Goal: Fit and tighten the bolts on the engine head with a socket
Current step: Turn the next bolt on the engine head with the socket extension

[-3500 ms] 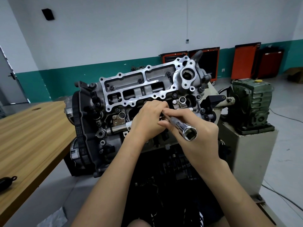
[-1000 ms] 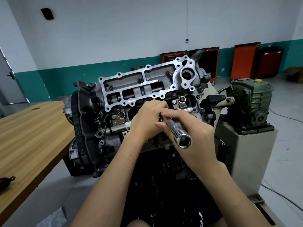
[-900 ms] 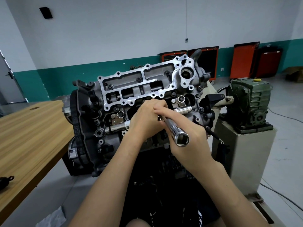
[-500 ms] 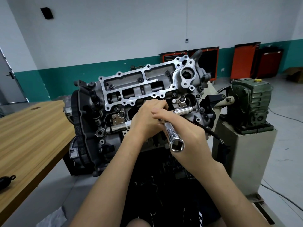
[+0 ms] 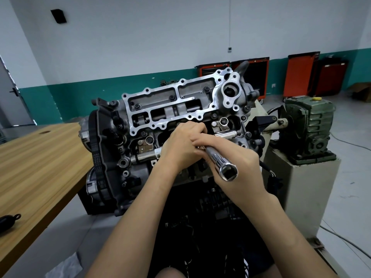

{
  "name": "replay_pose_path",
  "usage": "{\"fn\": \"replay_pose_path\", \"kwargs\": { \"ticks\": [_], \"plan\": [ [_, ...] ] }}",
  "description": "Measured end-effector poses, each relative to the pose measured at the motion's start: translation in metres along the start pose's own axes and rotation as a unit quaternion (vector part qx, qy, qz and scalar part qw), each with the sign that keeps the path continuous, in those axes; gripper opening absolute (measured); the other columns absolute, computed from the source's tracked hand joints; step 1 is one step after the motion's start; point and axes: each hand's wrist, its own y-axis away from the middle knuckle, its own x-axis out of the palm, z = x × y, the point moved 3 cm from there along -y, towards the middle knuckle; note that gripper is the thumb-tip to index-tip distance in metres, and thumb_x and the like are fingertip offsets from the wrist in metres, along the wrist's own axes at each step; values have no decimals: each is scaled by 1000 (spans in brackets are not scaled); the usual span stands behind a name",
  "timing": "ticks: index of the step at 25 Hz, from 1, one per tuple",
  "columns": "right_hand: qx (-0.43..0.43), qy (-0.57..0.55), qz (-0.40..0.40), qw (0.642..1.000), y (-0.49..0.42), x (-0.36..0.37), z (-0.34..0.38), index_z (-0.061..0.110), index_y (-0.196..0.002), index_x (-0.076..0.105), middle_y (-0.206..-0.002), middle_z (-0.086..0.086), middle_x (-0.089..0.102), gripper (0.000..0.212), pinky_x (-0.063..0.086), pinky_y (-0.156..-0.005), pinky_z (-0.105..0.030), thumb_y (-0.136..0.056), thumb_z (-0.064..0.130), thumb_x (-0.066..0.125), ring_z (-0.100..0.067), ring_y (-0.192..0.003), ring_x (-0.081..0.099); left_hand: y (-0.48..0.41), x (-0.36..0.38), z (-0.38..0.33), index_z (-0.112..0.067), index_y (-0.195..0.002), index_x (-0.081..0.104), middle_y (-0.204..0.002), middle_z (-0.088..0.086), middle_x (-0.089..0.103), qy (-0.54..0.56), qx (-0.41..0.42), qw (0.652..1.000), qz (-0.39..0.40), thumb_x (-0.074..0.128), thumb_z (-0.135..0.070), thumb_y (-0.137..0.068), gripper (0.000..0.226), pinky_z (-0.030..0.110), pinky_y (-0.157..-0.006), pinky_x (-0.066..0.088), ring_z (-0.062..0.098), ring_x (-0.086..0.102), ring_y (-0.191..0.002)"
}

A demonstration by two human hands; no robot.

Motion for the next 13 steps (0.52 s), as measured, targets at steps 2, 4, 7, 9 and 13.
{"fn": "replay_pose_path", "kwargs": {
  "ticks": [2, 4, 7, 9, 13],
  "plan": [
    [12, 8, -35, 999, -1, -5, -1, -3, -94, 72, -82, -10, 73, 25, 54, -73, -24, -72, -5, 82, -20, -73, 70, 0, -2, -2, -14, -91, 54, -91, -2, 54, -5, 19, 1000, -7, 48, -18, -81, 13, 22, -66, 21, 17, 44, -87],
    [20, -1, -50, 999, -1, -6, 1, -3, -95, 72, -86, -9, 73, 23, 54, -76, -24, -74, 1, 81, -20, -77, 70, 0, -2, -2, -14, -89, 54, -88, -4, 53, 2, 14, 1000, -8, 50, -16, -80, 11, 22, -65, 21, 16, 43, -86],
    [12, -25, -5, 1000, 4, 3, 5, -8, -110, 65, -113, -13, 68, 31, 52, -94, -34, -80, -16, 68, -21, -106, 65, -1, -1, 2, -20, -83, 49, -80, -13, 45, 29, -40, 999, 0, 50, -13, -79, 8, 22, -64, 24, 13, 40, -85],
    [7, -14, 6, 1000, 3, 3, 4, -7, -109, 66, -109, -12, 69, 34, 53, -90, -36, -77, -20, 67, -20, -102, 67, -1, 0, 2, -20, -87, 52, -83, -12, 47, 16, -31, 999, 0, 51, -20, -81, 6, 25, -68, 31, 14, 42, -87],
    [22, 32, -55, 998, -1, -4, 1, -1, -95, 72, -74, -11, 71, 27, 52, -70, -20, -70, -5, 83, -19, -65, 67, 0, -1, 0, -15, -93, 54, -90, -6, 51, -2, 8, 1000, -10, 49, -19, -80, 15, 24, -69, 28, 16, 44, -89]
  ]
}}
